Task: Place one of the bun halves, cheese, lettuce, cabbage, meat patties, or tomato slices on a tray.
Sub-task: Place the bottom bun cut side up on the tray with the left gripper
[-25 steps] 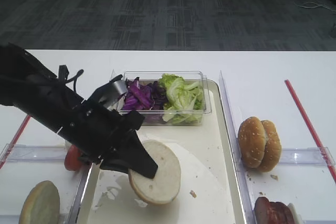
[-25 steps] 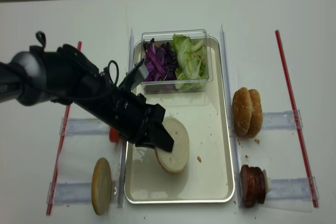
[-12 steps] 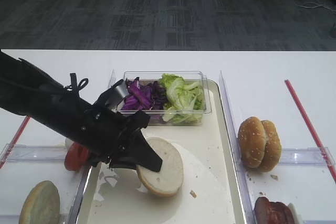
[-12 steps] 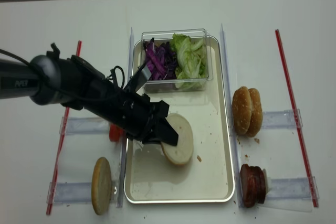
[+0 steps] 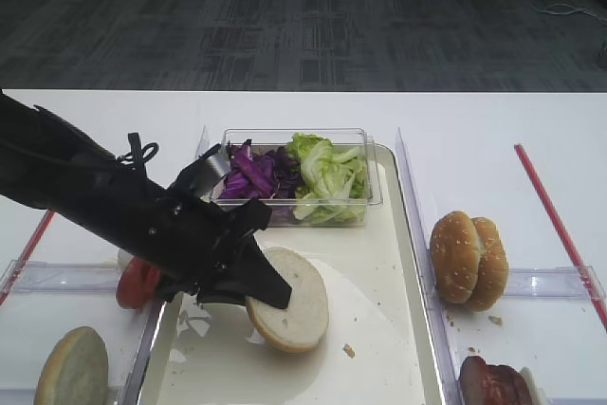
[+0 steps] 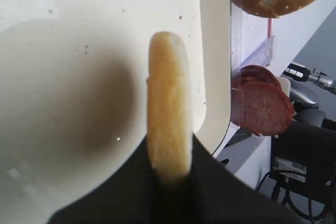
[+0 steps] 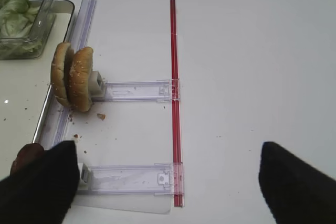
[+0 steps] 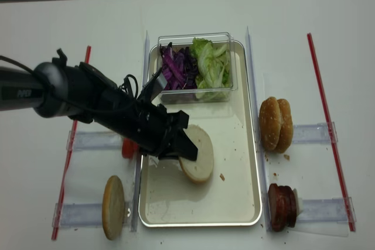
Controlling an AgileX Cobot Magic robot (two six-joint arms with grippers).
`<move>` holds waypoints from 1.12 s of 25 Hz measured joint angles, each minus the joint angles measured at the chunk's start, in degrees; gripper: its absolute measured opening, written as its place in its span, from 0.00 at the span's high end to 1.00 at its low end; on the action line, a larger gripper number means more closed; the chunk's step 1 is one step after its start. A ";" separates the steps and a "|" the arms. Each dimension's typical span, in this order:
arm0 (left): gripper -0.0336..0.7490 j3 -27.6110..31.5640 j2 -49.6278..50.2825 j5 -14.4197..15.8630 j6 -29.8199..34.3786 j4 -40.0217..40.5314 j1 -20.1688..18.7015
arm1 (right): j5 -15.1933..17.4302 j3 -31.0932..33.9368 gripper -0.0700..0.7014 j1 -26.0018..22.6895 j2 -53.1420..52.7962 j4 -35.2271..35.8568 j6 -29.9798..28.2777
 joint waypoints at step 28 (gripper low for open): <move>0.88 0.00 1.78 -0.29 -3.13 0.30 0.00 | 0.00 0.00 0.01 0.00 0.00 0.00 0.00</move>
